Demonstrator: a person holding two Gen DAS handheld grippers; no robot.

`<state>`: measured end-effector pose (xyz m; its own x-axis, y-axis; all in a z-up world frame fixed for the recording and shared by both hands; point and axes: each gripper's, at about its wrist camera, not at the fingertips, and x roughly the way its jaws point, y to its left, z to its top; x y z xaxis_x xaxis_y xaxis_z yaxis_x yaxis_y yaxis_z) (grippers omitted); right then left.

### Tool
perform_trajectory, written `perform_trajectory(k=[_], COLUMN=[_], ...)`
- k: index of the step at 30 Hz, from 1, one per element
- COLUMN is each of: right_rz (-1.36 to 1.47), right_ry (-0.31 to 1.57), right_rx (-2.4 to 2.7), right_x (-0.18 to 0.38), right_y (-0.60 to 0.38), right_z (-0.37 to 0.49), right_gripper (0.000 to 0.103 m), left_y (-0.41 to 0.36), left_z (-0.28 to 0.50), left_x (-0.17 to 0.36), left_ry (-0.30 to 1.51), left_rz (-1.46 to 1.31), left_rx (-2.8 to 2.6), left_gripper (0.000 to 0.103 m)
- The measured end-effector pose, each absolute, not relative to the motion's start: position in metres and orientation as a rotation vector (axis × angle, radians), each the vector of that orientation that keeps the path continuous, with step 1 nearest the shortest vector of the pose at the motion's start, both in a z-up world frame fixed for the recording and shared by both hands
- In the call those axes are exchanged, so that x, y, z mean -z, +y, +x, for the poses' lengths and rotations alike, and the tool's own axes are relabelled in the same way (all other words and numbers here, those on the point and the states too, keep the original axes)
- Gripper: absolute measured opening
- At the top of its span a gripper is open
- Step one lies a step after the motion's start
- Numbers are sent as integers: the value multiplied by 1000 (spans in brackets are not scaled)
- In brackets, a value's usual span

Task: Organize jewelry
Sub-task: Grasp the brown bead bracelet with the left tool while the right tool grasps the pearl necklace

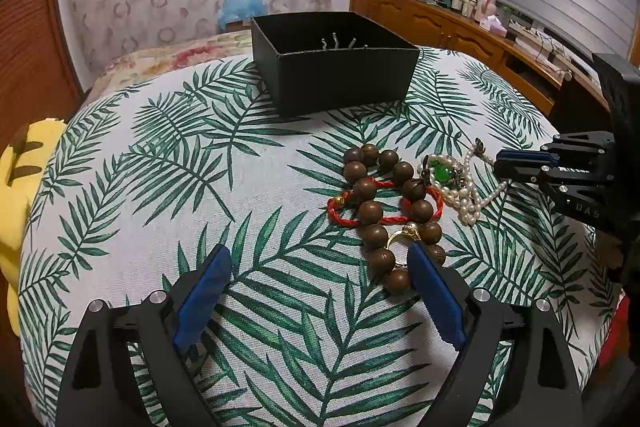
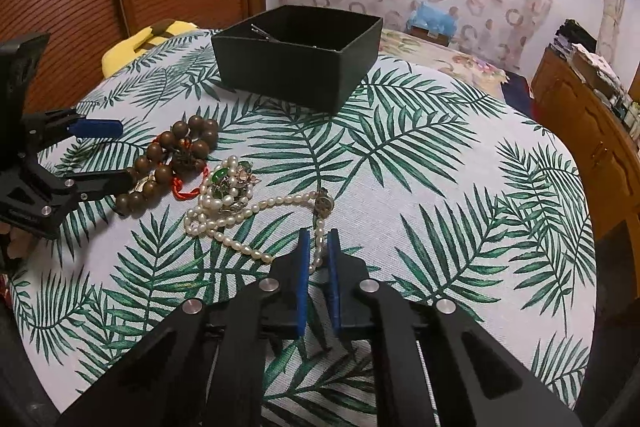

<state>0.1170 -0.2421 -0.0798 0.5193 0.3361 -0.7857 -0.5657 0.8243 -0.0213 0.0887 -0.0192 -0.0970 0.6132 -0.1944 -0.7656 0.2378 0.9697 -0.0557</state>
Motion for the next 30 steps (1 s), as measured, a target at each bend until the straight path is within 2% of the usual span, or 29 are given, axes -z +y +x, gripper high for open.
perform_trajectory(k=[3,4,9,13,16,18,30], right_rz=[-274,-269,-258,-262,-261,-262,-274], right_ry=[863,865,869,867,867,867,862], right_rx=[-553,-555,-560,-559,-559,-559,-555], right_x=[80,80,80,80,80,80,80], right_y=[-245,-245,-244,-245,-244,-244,-242], right_z=[117,117,119,119,119,119,118], right_gripper=[10,10,10,10,10,10,9], left_y=[-21,-22,-32,-38,-38,-38,-19], left_z=[88,89,92,97,100,99,69], left_x=[97,96,93,92,93,93,58], left_ry=[872,871,876,881,882,884,758], left_rz=[65,67,66,70,73,64,-12], left_rx=[250,255,299,312,307,318,304], left_gripper=[84,80,53,39,25,12,12])
